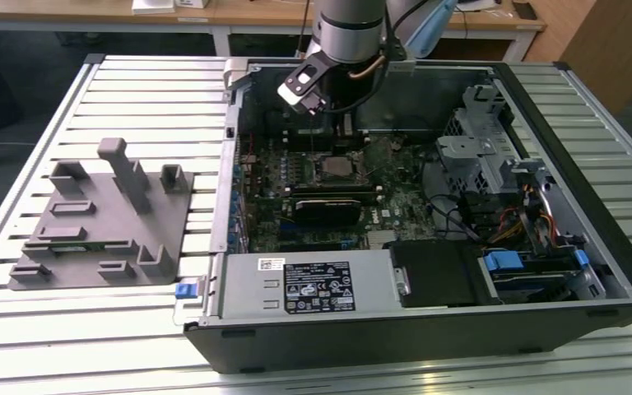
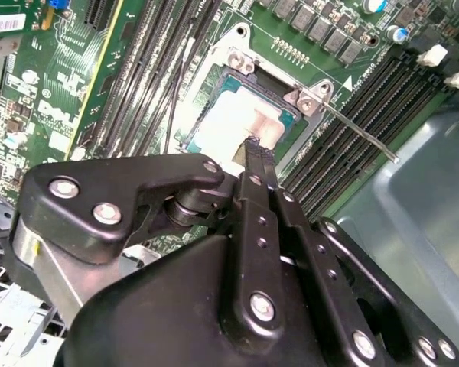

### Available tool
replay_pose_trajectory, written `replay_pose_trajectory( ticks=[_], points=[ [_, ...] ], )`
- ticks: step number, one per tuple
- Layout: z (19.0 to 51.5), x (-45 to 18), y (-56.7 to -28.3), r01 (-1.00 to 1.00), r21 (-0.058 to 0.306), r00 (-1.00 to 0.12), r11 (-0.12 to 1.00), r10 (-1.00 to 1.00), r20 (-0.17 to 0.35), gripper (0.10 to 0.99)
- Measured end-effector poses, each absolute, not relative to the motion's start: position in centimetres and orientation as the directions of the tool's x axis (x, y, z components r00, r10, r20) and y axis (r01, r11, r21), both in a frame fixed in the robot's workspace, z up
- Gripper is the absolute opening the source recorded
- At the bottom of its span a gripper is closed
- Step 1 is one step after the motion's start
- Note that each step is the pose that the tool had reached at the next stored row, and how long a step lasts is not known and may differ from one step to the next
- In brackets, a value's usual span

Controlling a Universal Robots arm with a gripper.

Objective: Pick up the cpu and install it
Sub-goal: 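Close the cpu cover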

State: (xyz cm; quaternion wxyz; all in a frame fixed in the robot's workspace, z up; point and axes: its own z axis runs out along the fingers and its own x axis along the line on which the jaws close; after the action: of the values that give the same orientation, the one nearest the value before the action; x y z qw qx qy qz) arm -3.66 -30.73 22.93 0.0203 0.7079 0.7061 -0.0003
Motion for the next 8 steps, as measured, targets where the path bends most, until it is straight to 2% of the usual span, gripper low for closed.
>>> replay_pose_trajectory(
  ticks=[8],
  points=[
    [23.31, -3.66, -30.73, 1.0, 0.029, 0.003, -0.002, 1.0, -0.029, 0.122]
  ],
)
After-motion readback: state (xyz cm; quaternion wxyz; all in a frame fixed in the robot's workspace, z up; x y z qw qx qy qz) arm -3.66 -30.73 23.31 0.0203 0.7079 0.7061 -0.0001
